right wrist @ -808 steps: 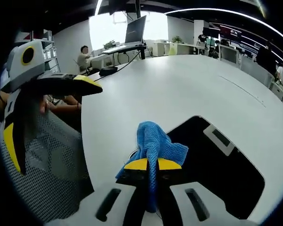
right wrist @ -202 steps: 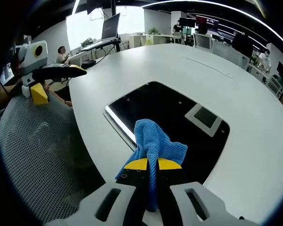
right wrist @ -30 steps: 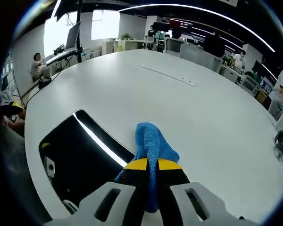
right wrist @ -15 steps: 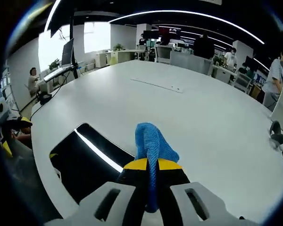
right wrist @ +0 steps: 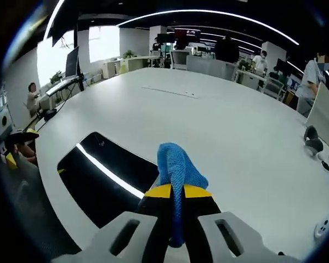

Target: Wipe the mirror surface with the cleaning cloth until all visible marks leave the cleaned area.

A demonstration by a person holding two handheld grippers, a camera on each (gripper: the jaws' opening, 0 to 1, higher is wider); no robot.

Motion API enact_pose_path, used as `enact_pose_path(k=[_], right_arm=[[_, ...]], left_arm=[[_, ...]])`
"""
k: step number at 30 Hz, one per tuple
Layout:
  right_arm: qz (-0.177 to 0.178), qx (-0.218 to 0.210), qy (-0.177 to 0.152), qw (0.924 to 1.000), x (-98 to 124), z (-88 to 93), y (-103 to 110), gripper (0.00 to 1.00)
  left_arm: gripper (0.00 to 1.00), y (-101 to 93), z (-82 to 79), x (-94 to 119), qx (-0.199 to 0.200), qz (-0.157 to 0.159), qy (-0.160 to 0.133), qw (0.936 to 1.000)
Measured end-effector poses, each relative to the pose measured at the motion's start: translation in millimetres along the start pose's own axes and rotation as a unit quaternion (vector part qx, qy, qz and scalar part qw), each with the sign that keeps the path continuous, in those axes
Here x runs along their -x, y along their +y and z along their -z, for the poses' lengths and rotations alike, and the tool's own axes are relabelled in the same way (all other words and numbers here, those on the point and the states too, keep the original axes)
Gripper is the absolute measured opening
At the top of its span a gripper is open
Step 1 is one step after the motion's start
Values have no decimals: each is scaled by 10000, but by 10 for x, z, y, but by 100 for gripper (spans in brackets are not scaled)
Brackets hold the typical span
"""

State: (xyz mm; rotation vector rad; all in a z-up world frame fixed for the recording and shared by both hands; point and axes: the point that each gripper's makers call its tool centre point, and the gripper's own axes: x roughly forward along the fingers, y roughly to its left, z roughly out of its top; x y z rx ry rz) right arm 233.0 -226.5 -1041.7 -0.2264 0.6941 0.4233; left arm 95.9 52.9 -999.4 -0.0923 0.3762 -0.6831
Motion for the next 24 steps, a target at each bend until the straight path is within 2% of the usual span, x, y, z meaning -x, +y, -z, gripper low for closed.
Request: enact_pose_path(k=[7, 9, 15, 18, 24], right_arm=[[33, -32, 190, 9998, -9, 214, -3, 0], [89, 77, 298, 9995, -5, 276, -23, 0], [68, -68, 387, 9992, -22, 375, -30, 0], [68, -58, 480, 9988, -42, 451, -22, 0], [143, 44, 466, 9988, -54, 487, -59, 2]], left_arm=[[72, 9, 4, 0, -8, 1, 12, 10000], [72, 7, 3, 1, -6, 0, 13, 10000], [72, 7, 8, 2, -13, 2, 26, 10000], [72, 3, 11, 2, -18, 6, 40, 10000], [72, 12, 17, 2, -20, -10, 59, 10000]])
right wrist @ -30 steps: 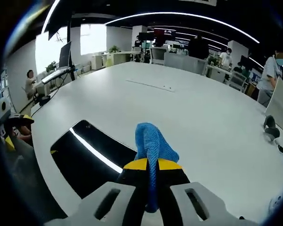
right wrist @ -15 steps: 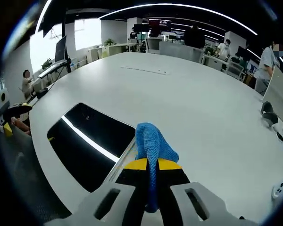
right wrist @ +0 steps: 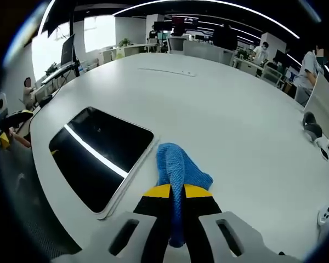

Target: Wipe the mirror surface with the cleaning cloth until all visible marks leave the cleaned area.

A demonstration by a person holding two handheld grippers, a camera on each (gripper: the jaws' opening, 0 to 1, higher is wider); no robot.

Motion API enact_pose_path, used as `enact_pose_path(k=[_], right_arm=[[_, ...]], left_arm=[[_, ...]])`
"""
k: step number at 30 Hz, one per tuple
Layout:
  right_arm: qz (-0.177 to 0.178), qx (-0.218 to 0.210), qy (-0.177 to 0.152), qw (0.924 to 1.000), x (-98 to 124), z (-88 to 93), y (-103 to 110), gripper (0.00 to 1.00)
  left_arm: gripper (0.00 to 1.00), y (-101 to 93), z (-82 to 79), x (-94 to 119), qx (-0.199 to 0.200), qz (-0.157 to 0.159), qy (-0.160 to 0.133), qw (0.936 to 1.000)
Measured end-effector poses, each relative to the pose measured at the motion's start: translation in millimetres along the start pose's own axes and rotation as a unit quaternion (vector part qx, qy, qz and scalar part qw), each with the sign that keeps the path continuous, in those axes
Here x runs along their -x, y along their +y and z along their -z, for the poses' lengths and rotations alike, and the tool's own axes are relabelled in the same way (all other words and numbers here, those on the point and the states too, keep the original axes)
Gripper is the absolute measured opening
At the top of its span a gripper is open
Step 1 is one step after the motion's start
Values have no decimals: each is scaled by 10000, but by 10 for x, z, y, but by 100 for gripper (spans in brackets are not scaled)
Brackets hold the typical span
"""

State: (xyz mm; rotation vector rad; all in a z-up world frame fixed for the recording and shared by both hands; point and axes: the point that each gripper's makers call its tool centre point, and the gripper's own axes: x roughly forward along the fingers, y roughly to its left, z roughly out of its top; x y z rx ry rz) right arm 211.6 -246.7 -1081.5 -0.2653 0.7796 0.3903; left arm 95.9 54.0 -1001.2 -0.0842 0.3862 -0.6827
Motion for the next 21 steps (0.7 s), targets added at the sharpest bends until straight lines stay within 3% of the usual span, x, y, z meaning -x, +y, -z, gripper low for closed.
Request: enact_pose_path(k=[10, 13, 15, 21], right_arm=[[-35, -437, -332, 9985, 98, -93, -41, 15], [-50, -597, -560, 9966, 241, -183, -49, 18], [-57, -980, -742, 9924, 366, -227, -43, 16], [185, -941, -934, 9910, 723, -159, -97, 19]], left_arm=[[72, -10, 7, -3, -7, 21, 32, 10000], [72, -10, 5, -3, -4, 19, 27, 10000], [72, -10, 1, -2, 6, 17, 18, 10000], [71, -6, -8, 1, 14, 8, -11, 10000]])
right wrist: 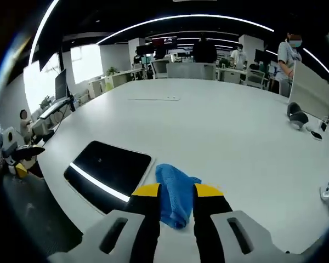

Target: Wipe the mirror surface with the cleaning cloth until all visible marks leave the cleaned area.

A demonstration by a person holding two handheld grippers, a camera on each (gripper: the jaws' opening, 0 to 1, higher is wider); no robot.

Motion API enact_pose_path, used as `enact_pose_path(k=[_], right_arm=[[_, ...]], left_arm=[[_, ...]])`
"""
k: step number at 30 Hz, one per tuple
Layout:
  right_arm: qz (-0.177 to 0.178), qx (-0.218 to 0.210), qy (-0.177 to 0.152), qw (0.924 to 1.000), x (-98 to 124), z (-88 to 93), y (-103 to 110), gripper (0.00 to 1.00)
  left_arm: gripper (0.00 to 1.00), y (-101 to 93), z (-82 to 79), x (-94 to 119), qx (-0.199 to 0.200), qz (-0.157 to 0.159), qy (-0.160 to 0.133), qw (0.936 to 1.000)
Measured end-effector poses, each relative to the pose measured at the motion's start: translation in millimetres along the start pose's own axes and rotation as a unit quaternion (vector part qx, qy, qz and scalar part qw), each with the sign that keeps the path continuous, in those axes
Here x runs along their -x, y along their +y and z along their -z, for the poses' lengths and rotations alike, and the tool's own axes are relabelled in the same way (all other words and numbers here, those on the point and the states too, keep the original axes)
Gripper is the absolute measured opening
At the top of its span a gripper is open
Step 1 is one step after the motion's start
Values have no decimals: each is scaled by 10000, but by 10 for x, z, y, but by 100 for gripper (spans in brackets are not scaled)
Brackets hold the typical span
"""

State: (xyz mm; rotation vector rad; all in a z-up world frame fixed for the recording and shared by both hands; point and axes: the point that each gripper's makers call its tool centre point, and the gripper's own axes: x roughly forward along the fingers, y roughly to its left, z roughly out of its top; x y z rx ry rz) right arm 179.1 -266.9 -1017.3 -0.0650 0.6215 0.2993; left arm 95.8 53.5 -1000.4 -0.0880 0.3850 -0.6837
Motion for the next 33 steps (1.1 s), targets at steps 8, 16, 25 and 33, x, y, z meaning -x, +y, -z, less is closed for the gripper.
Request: enact_pose_path(k=[8, 16, 25, 33], right_arm=[[95, 172, -233, 9995, 534, 89, 247, 38], [225, -139, -420, 9988, 873, 269, 443, 77], [509, 7, -558, 9971, 917, 427, 698, 97], [702, 288, -414, 9963, 861, 578, 681, 98]], left_arm=[[72, 1, -22, 1, 1, -12, -70, 10000], [75, 11, -50, 4, -11, -54, -162, 9999], [76, 1, -65, 3, -30, -42, -199, 9998], [77, -46, -80, 5, -129, 63, -231, 9996]])
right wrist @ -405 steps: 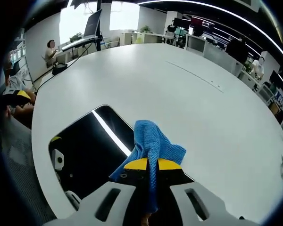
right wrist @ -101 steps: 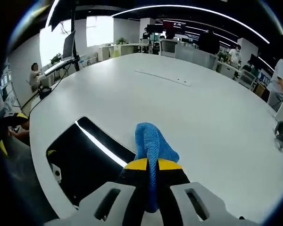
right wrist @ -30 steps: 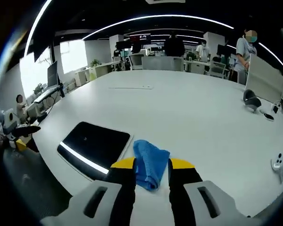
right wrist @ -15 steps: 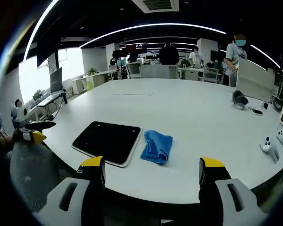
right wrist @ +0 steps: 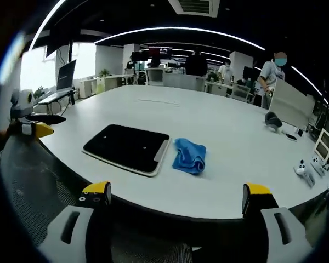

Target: Wipe the mirror surface with the cleaning cloth until all visible marks leave the cleaned area.

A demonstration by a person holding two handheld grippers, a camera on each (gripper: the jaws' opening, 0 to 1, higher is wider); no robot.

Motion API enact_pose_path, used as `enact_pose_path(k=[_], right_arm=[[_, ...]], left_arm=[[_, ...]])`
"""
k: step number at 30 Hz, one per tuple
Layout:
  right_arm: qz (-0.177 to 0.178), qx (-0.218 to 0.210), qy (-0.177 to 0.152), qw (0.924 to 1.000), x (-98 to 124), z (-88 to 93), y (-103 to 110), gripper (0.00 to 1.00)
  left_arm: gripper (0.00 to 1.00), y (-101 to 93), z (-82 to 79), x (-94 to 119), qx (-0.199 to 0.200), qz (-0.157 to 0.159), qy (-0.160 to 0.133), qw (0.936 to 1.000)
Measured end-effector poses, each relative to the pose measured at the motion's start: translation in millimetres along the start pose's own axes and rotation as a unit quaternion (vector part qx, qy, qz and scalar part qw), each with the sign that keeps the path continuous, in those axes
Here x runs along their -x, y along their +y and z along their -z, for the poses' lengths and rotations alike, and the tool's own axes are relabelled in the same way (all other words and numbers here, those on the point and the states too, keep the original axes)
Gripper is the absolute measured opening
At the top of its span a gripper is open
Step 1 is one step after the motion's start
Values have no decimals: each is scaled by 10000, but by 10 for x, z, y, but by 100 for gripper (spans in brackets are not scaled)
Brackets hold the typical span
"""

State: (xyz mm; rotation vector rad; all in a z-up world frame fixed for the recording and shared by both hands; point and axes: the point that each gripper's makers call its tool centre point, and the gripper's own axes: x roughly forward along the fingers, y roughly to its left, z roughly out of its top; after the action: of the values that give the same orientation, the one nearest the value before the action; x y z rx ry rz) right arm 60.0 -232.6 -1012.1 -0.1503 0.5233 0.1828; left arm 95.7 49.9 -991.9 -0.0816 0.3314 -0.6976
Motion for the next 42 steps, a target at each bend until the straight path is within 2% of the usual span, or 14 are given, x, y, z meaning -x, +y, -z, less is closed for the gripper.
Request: enact_pose_path(k=[3, 18, 28, 33, 42], right_arm=[[-49, -85, 15, 10000, -4, 23, 43, 98], [-191, 76, 21, 9998, -27, 32, 36, 98], [-341, 131, 200, 9991, -34, 93, 85, 97], [-533, 193, 333, 9978, -39, 137, 162, 96], [-514, 231, 375, 9977, -45, 157, 151, 96]], left_arm=[[78, 16, -15, 6, -10, -34, -42, 10000], [80, 14, -63, 17, -133, -84, -129, 9998], [80, 25, -61, 14, -216, -141, -115, 9996], [81, 55, -64, 14, -209, -203, -142, 9995], [82, 63, -49, 8, -167, -200, -118, 9996]])
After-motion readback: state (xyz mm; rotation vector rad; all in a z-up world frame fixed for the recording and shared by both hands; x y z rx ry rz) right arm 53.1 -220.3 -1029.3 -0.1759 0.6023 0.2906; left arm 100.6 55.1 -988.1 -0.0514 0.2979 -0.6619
